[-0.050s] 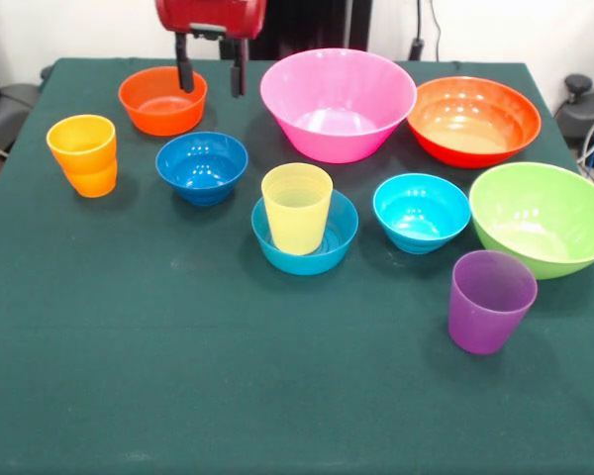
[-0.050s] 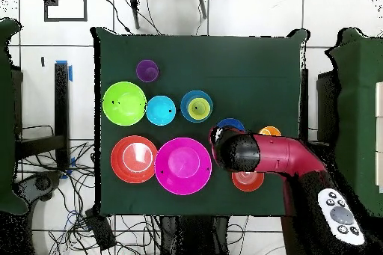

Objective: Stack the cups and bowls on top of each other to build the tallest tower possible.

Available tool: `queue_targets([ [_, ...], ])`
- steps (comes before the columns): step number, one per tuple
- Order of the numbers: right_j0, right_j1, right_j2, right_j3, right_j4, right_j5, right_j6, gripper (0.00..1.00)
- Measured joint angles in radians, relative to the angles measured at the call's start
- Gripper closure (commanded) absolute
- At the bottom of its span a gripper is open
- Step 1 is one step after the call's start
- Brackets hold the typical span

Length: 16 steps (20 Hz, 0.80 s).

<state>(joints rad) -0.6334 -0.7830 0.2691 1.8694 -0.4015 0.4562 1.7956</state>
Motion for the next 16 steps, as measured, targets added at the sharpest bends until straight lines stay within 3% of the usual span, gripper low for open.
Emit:
queue_targets([
  [16,-0.015,0.039,0.005,0.007,-0.026,0.0,0.0,0.0],
])
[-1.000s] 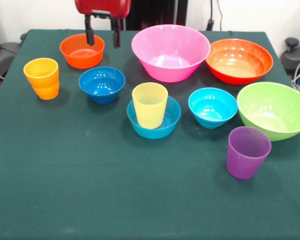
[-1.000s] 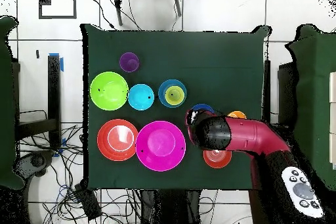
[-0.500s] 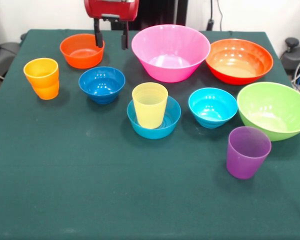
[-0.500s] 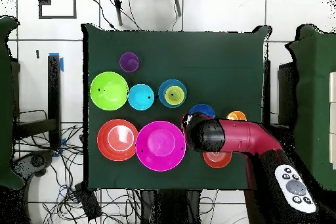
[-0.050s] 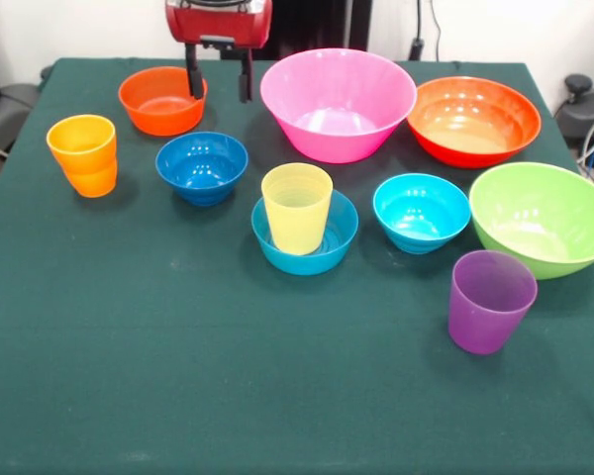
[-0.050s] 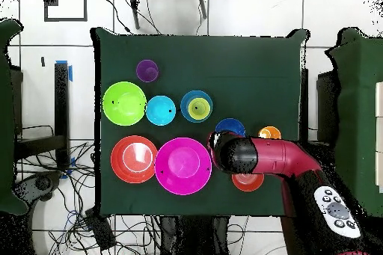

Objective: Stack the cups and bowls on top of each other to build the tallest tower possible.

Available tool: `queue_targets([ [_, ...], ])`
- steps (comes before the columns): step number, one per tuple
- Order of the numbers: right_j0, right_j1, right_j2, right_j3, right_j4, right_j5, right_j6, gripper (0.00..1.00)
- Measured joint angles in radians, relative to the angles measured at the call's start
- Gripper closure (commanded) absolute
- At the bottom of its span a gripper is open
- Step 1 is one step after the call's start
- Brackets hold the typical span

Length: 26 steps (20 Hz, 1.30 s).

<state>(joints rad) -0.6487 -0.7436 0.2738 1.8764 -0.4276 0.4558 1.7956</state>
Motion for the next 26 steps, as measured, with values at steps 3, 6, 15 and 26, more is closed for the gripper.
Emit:
queue_targets([
  [3,-0.003,0.011,0.0,0.0,-0.013,0.0,0.0,0.0],
  [6,-0.003,0.017,0.0,0.0,-0.026,0.0,0.0,0.0],
  [15,-0.005,0.057,0.0,0.001,-0.061,-0.011,0.0,0.0],
  [26,-0.071,0.041,0.035,0.009,-0.077,-0.016,0.0,0.0],
])
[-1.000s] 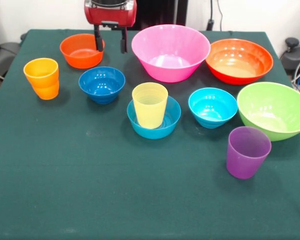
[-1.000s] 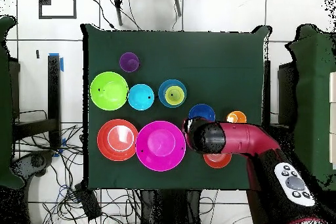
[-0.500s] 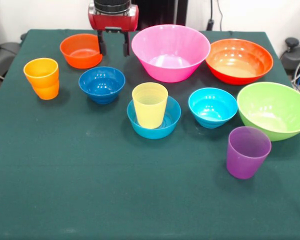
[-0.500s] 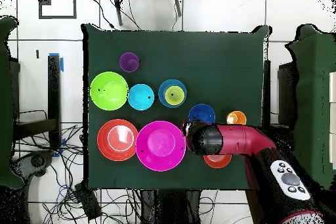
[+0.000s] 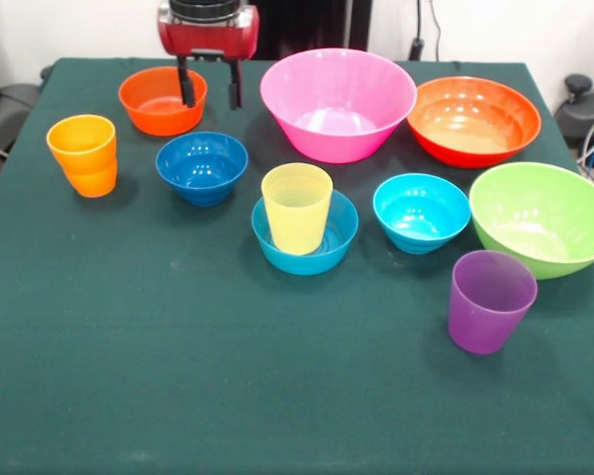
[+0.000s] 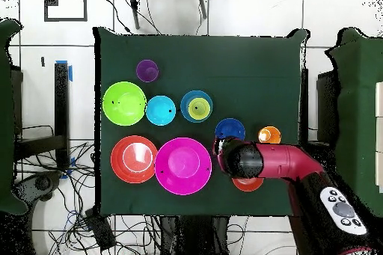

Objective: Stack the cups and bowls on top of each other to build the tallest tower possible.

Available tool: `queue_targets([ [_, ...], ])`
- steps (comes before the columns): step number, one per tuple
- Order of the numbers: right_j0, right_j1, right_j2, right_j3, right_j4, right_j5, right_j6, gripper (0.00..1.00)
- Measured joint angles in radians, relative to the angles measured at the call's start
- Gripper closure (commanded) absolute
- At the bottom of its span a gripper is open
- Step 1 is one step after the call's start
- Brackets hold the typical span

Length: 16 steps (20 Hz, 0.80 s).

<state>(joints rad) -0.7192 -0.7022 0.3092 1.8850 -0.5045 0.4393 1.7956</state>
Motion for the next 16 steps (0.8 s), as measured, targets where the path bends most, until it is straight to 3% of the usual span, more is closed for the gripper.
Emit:
queue_targets([
  [10,-0.152,-0.025,0.08,0.0,-0.003,0.022,0.0,0.0],
  [16,-0.176,-0.002,0.087,0.0,-0.054,0.022,0.0,0.0],
])
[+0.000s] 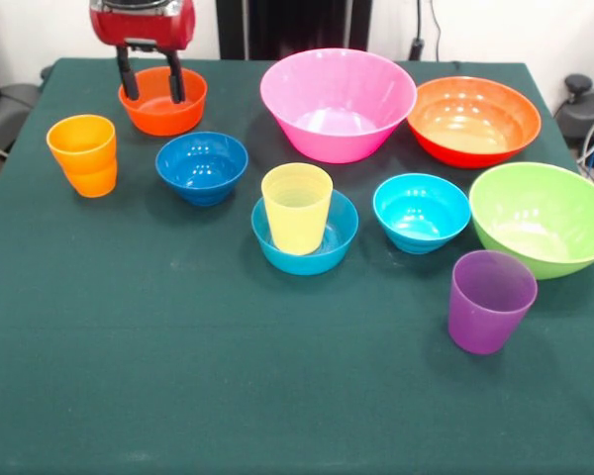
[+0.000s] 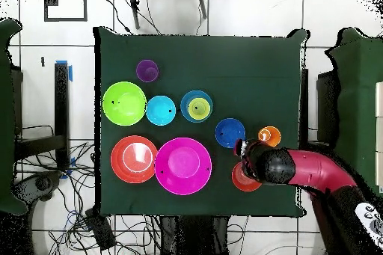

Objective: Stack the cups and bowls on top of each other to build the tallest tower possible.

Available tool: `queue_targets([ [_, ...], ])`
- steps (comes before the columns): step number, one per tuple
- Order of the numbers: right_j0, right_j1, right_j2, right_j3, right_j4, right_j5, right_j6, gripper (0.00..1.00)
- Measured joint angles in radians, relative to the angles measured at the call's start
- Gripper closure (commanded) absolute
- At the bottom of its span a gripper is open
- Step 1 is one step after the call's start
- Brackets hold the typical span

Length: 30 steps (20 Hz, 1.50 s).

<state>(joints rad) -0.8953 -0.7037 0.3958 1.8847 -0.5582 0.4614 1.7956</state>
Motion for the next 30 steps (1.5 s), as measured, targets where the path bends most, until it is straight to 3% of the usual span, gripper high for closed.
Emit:
queue_targets([
  [5,0.0,0.041,0.003,0.0,-0.082,0.0,0.0,0.0],
  [10,0.0,0.063,0.006,0.0,-0.116,0.0,0.0,0.0],
  [30,0.0,0.064,0.039,0.0,-0.126,0.0,0.0,0.0],
])
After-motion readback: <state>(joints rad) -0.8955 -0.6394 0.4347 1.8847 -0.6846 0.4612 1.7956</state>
